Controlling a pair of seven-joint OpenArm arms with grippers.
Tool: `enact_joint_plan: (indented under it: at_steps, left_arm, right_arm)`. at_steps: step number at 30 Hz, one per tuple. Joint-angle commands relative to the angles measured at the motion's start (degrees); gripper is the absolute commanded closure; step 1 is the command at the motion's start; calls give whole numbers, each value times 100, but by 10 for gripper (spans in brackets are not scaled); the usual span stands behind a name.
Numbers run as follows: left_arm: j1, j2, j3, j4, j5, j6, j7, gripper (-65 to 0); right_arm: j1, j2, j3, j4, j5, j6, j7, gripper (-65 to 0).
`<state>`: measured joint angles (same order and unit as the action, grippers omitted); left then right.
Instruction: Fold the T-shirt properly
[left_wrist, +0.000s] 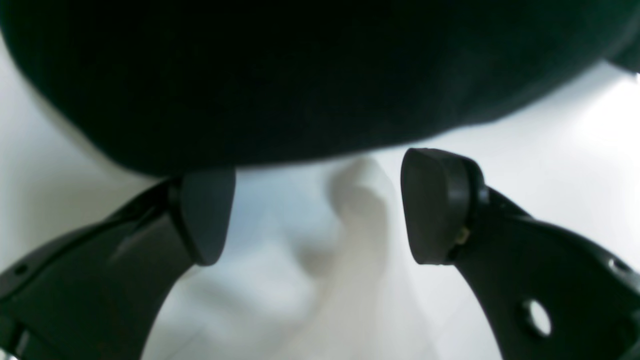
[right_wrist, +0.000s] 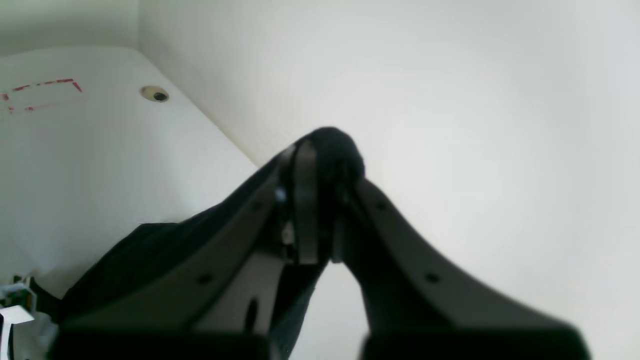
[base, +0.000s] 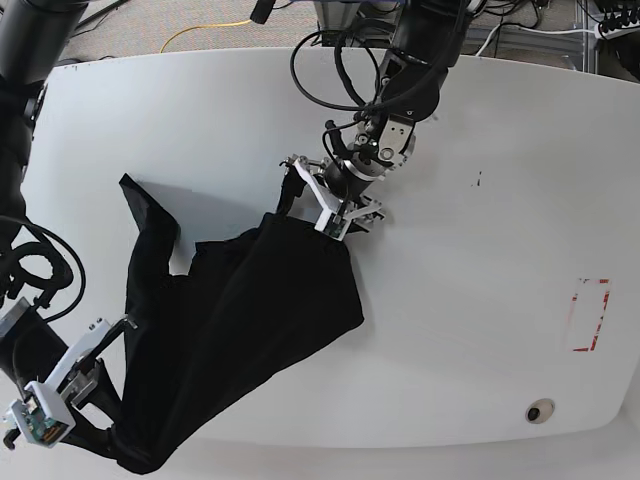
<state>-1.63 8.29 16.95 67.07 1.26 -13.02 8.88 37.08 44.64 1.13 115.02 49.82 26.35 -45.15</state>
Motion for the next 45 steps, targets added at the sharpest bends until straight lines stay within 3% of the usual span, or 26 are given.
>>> enact_joint_plan:
  at_steps: [1,3,8,14,24,29,31,35,38,45]
  left_arm:
    - [9,10,24,-153,28,409,39,-489]
    - [-97,10,24,-276,28,576,-102,-490]
    - [-395,28,-3,-663,19,611,-313,-488]
    - [-510,10,-3,-716,2,1271,-436,-490]
    - [-1116,54,15,-1454,-16,1253,-436,-488]
    - [-1116,71,41,-1472,-16,946,-436,-475]
    - [-1125,71,41,-1480,-16,919,-436,-413]
    - [-1222,71,41,-1480,-16,919,-436,-133]
    - [-1275,71,41,-1472,-16,919,-436,0]
    - [-1055,71,32,-856,-25,919,-418,-1]
  right_arm:
    - [200,94,24,-8,42,-28,211,0]
    - [200,120,24,-17,42,-28,211,0]
    - [200,103,24,-25,42,-28,211,0]
    - [191,120,15,-25,42,-28,211,0]
    - [182,112,24,-113,42,-37,141,0]
    - [182,112,24,-113,42,-28,141,0]
    - [182,120,24,-113,42,-28,141,0]
    - [182,129,32,-113,42,-28,141,0]
    - [182,129,32,-122,42,-28,141,0]
    - [182,129,32,-140,33,-46,141,0]
